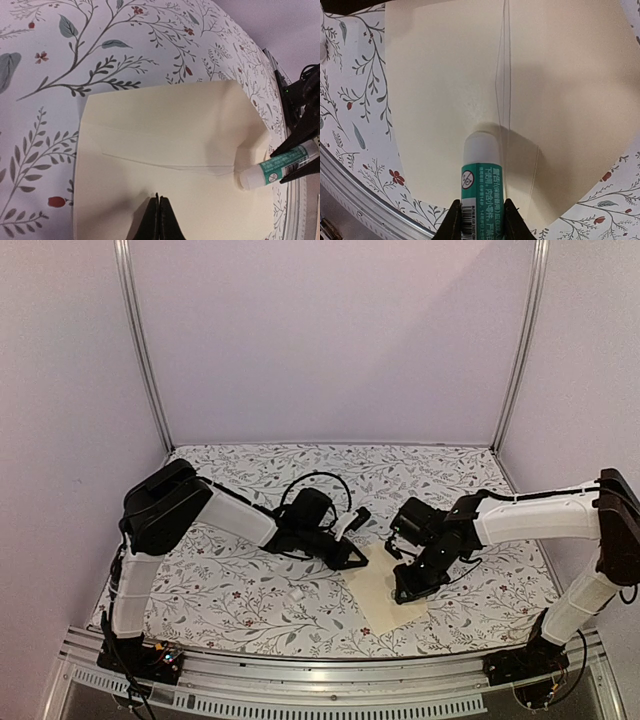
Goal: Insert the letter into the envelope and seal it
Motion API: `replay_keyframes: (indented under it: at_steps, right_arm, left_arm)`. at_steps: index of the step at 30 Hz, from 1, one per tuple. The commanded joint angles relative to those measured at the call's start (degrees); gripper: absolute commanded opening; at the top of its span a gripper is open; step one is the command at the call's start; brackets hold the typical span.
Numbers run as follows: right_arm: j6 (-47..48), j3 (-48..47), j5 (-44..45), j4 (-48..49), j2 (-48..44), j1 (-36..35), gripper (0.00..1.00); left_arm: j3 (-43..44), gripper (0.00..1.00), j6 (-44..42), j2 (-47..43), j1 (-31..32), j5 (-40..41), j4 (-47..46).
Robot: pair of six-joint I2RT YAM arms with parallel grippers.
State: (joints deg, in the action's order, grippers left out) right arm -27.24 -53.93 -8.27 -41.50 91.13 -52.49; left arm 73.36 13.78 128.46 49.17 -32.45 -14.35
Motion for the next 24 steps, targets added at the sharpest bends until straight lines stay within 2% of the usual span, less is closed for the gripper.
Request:
replay_keyframes:
  at_steps: [1,7,16,20,24]
  right_arm:
    - [-1.38,-0.44,3.52,-9.20,4.33,-0.51,0.00]
    - [2.20,-5.23,5.53,-8.07,12.29,0.45,0.00]
    - [5.30,-11.68,7.95,-9.41,18.25,3.15,0.00]
    - [5.21,-11.74,11.07,-10.06,19.40,3.62,0.00]
    - [4.42,-8.55,10.01,-11.12,17.42,3.58,0.00]
  left_arm:
    - [-1.31,0.00,-0.24,-0.97,-1.07,1.64,2.48]
    - [-1.47,0.00,-0.21,-1.16,-1.06,1.55,2.49]
    - [-1.42,0.00,-0.34,-1.09,-1.06,1.12,2.48]
    - [-1.73,0.00,-0.25,-1.52,-1.04,1.34,2.48]
    - [-1.86,0.00,-0.31,-1.64,-1.04,1.42,2.40]
